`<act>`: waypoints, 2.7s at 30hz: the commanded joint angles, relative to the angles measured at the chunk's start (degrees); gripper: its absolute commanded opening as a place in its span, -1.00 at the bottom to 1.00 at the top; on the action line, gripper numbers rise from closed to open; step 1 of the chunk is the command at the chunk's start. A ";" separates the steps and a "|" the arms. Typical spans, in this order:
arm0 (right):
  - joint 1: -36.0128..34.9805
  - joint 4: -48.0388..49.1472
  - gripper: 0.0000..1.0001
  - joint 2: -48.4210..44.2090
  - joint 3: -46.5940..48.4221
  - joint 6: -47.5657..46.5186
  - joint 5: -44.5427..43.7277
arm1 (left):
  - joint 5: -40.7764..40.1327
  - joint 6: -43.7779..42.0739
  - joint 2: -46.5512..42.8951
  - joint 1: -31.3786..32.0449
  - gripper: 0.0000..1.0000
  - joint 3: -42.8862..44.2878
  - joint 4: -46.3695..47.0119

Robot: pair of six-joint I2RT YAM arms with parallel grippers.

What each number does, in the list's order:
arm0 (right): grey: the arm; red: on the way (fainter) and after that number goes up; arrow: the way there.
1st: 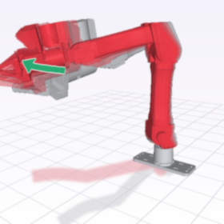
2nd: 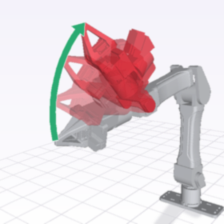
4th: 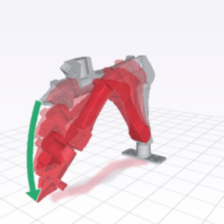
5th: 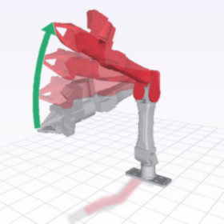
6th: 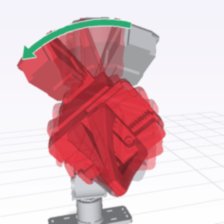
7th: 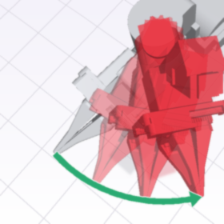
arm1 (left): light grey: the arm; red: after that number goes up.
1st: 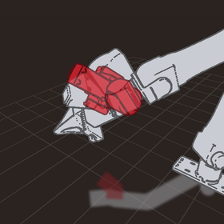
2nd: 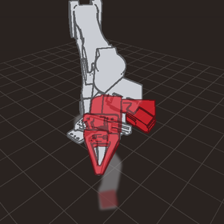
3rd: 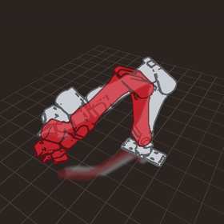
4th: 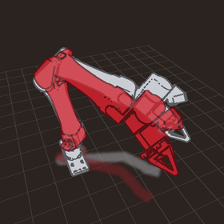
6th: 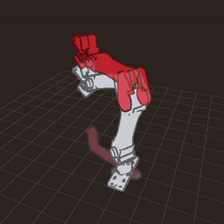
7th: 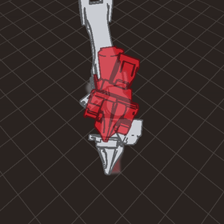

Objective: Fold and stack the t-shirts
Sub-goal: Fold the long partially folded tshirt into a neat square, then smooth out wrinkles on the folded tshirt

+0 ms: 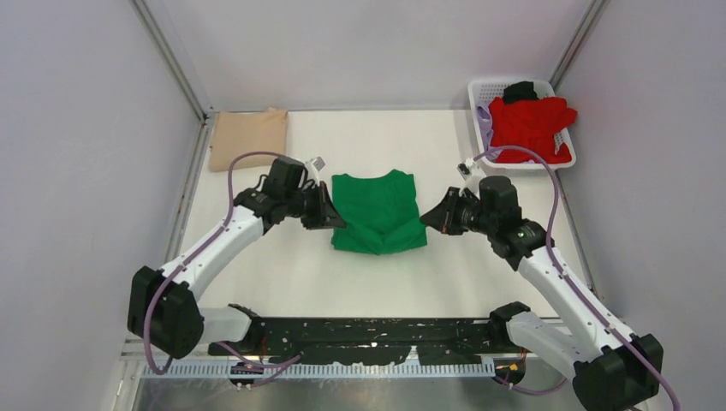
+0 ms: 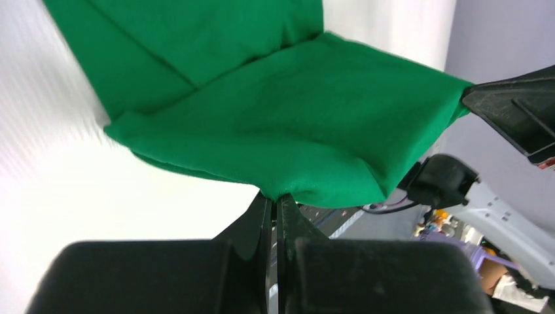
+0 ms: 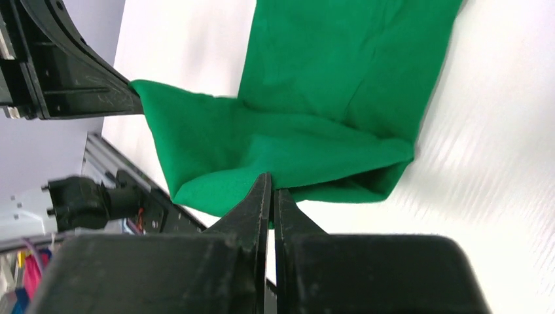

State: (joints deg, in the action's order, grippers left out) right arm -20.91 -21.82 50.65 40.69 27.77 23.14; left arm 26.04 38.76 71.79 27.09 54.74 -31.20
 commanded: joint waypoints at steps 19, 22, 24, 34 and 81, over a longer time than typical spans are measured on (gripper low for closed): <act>9.20 15.89 -0.89 26.87 19.53 2.61 -1.34 | 9.55 -0.27 22.92 -14.50 -1.00 18.70 8.44; 9.76 18.11 -0.90 31.17 21.13 3.62 0.24 | 7.82 0.19 25.83 -14.95 -1.00 21.25 7.60; 9.89 19.20 -0.90 33.51 21.74 4.54 1.46 | 6.02 0.51 26.51 -15.10 -1.00 22.03 7.47; 12.17 27.10 -0.89 43.78 23.32 9.70 6.32 | -0.80 1.14 30.89 -15.66 -1.00 25.28 6.10; 7.78 26.04 0.91 72.58 43.84 14.19 5.83 | -3.05 14.65 62.87 -11.97 0.99 59.68 1.46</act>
State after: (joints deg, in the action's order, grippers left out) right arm -13.78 5.23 119.72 81.49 39.66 31.42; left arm 23.46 50.02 130.61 15.51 108.18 -28.18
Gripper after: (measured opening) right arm 0.955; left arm 0.995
